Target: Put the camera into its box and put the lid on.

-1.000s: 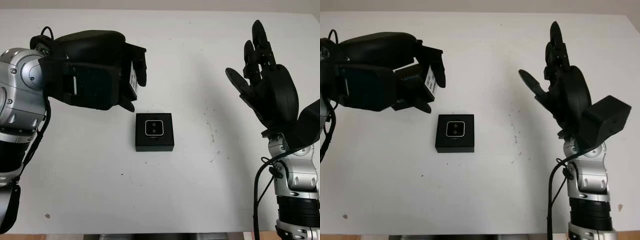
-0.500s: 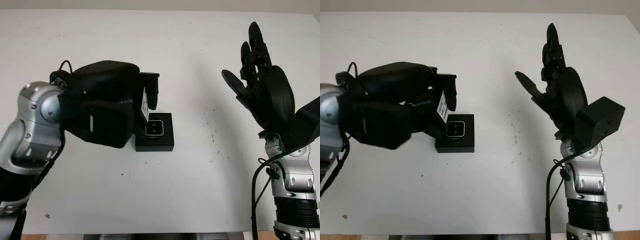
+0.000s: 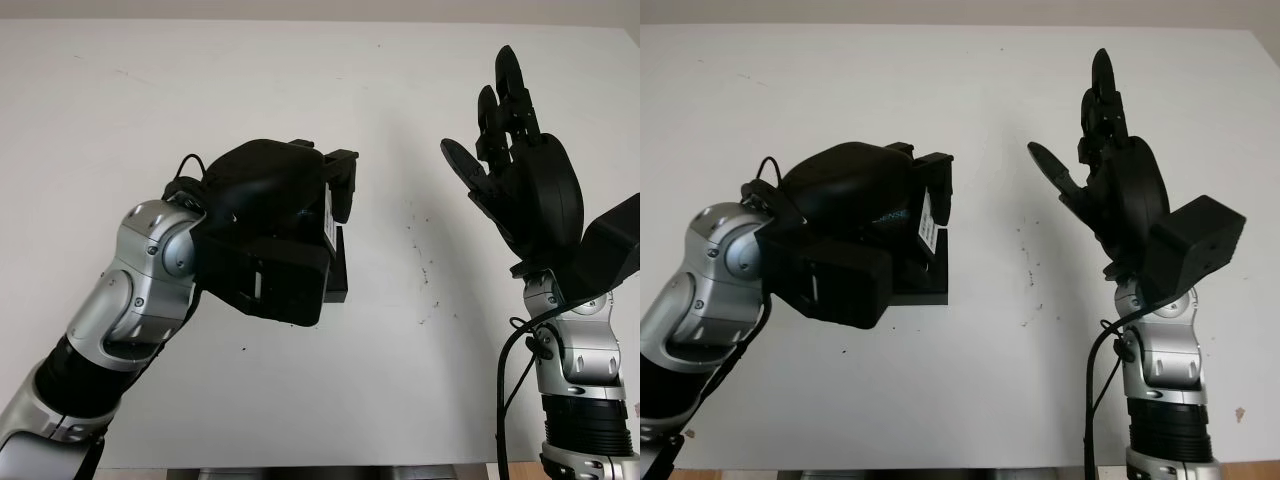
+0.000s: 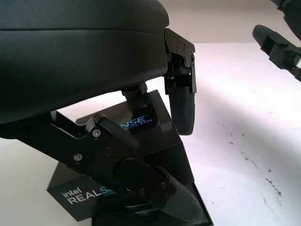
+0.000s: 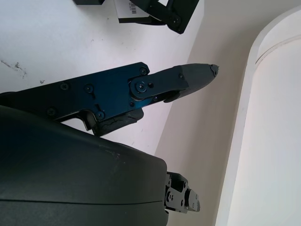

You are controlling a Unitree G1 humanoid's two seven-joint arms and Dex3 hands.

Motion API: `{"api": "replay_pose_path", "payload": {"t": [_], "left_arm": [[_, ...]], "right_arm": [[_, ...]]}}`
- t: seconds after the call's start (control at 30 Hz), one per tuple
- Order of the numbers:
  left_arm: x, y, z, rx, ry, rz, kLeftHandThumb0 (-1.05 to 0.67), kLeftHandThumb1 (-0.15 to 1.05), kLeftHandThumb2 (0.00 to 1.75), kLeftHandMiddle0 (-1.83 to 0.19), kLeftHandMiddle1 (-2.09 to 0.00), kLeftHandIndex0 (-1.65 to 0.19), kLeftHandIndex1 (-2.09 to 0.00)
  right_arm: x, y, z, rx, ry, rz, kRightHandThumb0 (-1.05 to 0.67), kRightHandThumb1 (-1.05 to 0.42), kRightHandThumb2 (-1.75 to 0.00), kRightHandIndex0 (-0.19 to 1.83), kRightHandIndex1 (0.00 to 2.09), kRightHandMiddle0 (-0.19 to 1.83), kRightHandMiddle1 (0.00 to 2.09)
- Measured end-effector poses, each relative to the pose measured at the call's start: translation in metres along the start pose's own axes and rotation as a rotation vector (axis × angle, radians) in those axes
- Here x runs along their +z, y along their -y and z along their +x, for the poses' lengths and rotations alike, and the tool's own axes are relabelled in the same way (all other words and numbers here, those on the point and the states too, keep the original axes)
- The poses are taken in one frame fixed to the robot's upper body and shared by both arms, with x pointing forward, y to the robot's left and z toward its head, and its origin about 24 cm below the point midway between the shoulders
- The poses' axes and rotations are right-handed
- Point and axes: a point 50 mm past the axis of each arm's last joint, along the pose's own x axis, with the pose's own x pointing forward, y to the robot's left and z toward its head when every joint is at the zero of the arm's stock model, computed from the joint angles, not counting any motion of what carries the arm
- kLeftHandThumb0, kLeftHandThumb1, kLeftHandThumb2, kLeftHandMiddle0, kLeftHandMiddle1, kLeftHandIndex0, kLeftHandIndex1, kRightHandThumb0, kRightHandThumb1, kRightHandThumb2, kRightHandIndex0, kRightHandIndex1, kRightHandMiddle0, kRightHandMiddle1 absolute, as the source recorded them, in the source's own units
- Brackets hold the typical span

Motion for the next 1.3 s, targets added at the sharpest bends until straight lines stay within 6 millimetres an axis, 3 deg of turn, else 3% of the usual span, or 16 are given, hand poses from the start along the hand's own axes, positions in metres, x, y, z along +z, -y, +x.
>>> {"api": "replay_pose_path", "payload": {"t": [0.13,0.3,0.53,0.6,0.67,0.8,0.87,0.97,1.0,1.07,1.2,1.23,1.27,1.3], "left_arm": [[0.004,0.005,0.003,-0.027,-0.013,-0.02,-0.13,0.97,0.05,-0.41,-2.09,-0.16,-1.93],[0.007,0.009,0.002,-0.052,-0.015,-0.035,-0.14,0.96,0.04,-0.37,-2.09,-0.15,-1.94],[0.011,0.01,-0.001,-0.113,-0.02,-0.026,-0.06,1.01,0.07,-0.19,-1.86,-0.15,-1.79],[0.011,0.011,-0.002,-0.142,-0.023,-0.017,-0.1,0.98,0.06,-0.24,-2.04,-0.1,-1.83],[0.011,0.01,-0.004,-0.166,-0.027,-0.005,-0.1,0.98,0.05,-0.13,-2.03,-0.07,-1.83],[0.012,0.007,-0.008,-0.187,-0.043,0.011,-0.1,0.98,0.06,-0.16,-2.04,-0.03,-1.84],[0.013,0.007,-0.011,-0.181,-0.06,0.026,-0.12,1.0,0.06,-0.08,-1.86,0.03,-1.8],[0.015,0.009,-0.014,-0.169,-0.074,0.046,-0.11,1.01,0.07,-0.07,-1.74,0.04,-1.78],[0.015,0.01,-0.015,-0.152,-0.076,0.047,-0.04,1.03,0.2,-0.06,-1.69,-0.01,-1.74],[0.017,0.016,-0.018,-0.114,-0.067,0.028,0.0,1.04,0.31,-0.07,-1.65,-0.07,-1.68],[0.019,0.03,-0.02,-0.091,-0.092,-0.029,-0.04,1.04,0.28,-0.07,-1.67,-0.1,-1.64],[0.02,0.032,-0.019,-0.094,-0.096,-0.036,-0.11,0.98,0.22,-0.07,-1.91,0.07,-1.49],[0.021,0.034,-0.019,-0.103,-0.104,-0.036,-0.25,0.95,0.16,-0.2,-2.0,0.13,-1.27],[0.023,0.036,-0.018,-0.114,-0.111,-0.031,-0.35,0.94,0.12,-0.2,-2.06,0.17,-1.08]], "right_arm": [[0.0,-0.001,0.0,0.0,0.003,0.009,-0.63,-1.05,-0.11,-0.19,0.0,-0.19,0.01],[0.0,-0.001,0.0,-0.001,0.013,0.003,-0.64,-1.05,-0.1,-0.19,0.0,-0.18,0.02],[0.0,-0.002,0.0,-0.005,0.01,-0.017,-0.64,-1.05,-0.11,-0.19,0.0,-0.18,0.03],[-0.001,-0.003,0.0,-0.006,0.01,-0.014,-0.65,-1.05,-0.11,-0.19,0.0,-0.19,0.03],[-0.001,-0.003,0.0,-0.006,0.014,-0.014,-0.66,-1.05,-0.11,-0.19,0.0,-0.18,0.04],[-0.004,-0.003,0.0,-0.007,0.009,-0.012,-0.66,-1.05,-0.1,-0.19,0.0,-0.18,0.04],[-0.005,-0.004,0.001,-0.006,0.012,-0.005,-0.65,-1.05,-0.1,-0.19,0.0,-0.17,0.04],[-0.005,-0.006,0.002,-0.003,0.013,0.002,-0.65,-1.05,-0.09,-0.19,0.0,-0.17,0.05],[-0.005,-0.007,0.002,-0.001,0.013,0.003,-0.65,-1.05,-0.1,-0.19,0.0,-0.17,0.05],[-0.006,-0.008,0.003,0.003,0.012,0.009,-0.64,-1.05,-0.1,-0.19,0.0,-0.17,0.04],[-0.009,-0.009,0.003,0.011,0.006,0.033,-0.64,-1.05,-0.09,-0.19,0.0,-0.18,0.04],[-0.009,-0.009,0.003,0.012,0.006,0.035,-0.64,-1.05,-0.09,-0.19,0.0,-0.18,0.04],[-0.009,-0.009,0.003,0.014,0.01,0.035,-0.63,-1.05,-0.08,-0.19,0.0,-0.18,0.04],[-0.008,-0.009,0.003,0.016,0.015,0.034,-0.63,-1.05,-0.08,-0.19,0.0,-0.18,0.04]]}}
